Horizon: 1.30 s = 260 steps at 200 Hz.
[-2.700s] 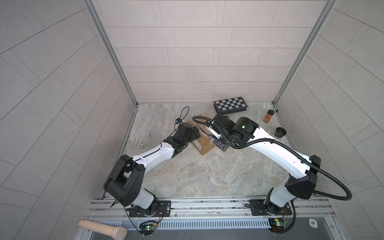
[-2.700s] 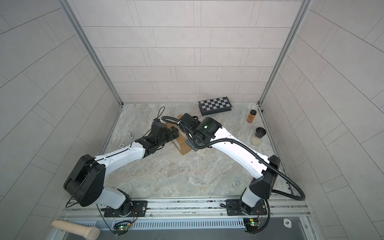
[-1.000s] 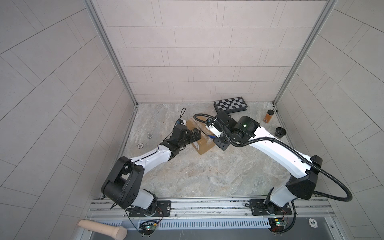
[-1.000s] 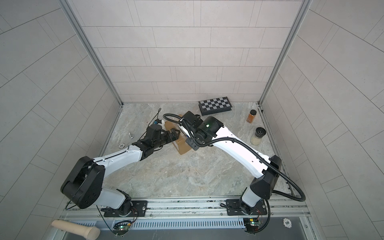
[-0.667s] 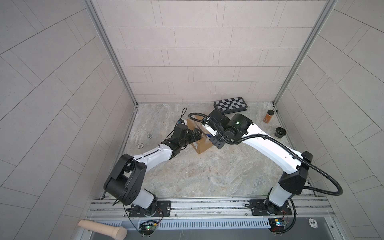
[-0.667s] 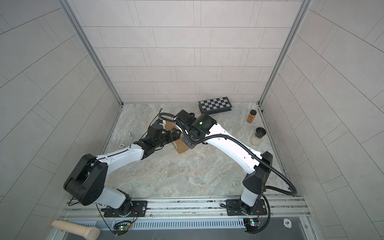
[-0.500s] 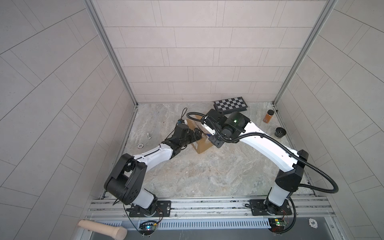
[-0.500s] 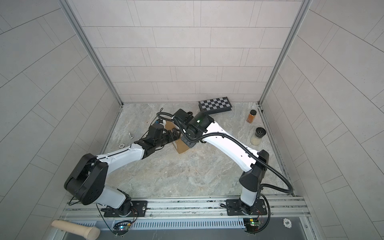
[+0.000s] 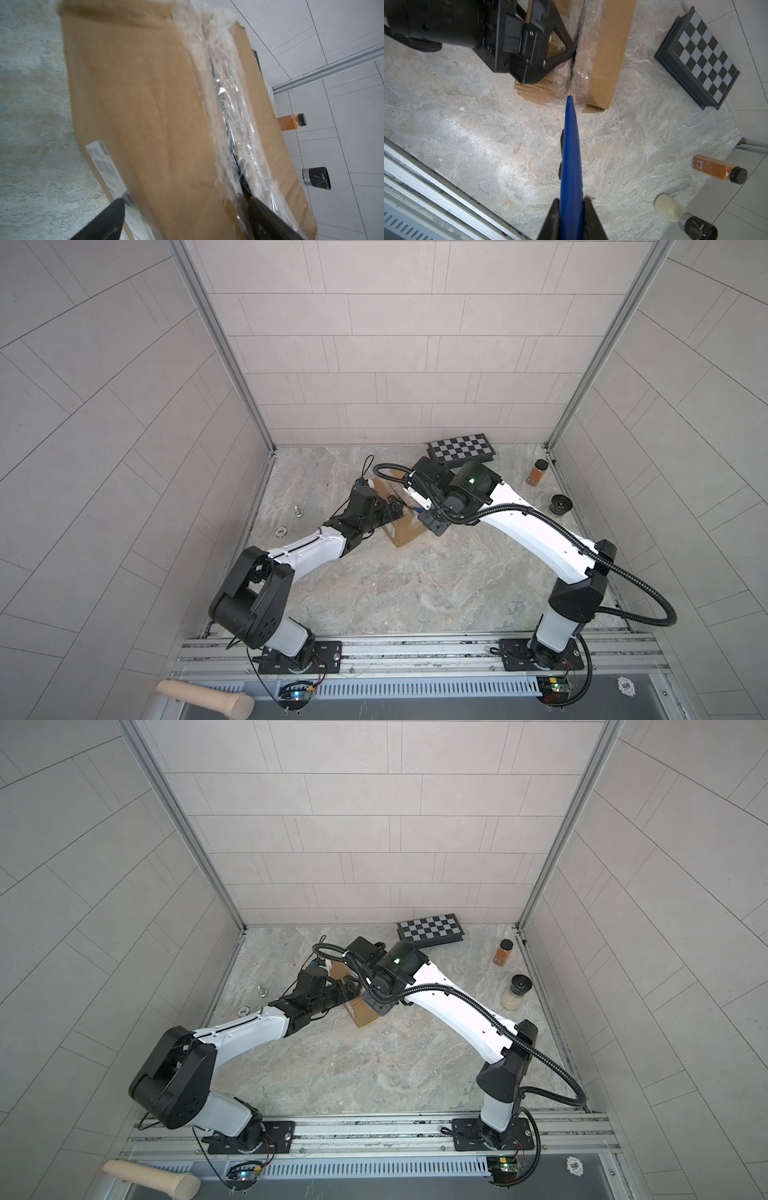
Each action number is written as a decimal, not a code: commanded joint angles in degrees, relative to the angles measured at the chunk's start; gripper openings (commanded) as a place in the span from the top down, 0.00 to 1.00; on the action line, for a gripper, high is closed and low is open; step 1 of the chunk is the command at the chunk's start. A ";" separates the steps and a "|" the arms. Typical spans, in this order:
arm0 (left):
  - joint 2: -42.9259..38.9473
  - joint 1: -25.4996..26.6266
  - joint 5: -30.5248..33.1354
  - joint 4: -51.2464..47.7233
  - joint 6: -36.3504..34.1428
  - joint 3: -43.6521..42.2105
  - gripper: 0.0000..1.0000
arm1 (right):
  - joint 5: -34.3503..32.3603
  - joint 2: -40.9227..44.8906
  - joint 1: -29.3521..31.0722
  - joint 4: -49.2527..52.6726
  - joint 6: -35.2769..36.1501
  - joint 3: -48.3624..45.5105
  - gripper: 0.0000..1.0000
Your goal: Unpack the express box
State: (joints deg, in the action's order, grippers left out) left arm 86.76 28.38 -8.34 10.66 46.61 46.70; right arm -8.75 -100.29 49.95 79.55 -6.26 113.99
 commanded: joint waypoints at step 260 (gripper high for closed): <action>1.96 -1.97 3.60 -8.38 0.41 -2.05 0.06 | -0.55 3.87 -0.12 2.63 2.39 -1.63 1.00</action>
State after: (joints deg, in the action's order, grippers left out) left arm 86.80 27.05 -6.83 10.74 48.23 46.70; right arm -8.58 -98.04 49.87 76.29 -4.67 111.13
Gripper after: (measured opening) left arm 0.944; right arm 0.184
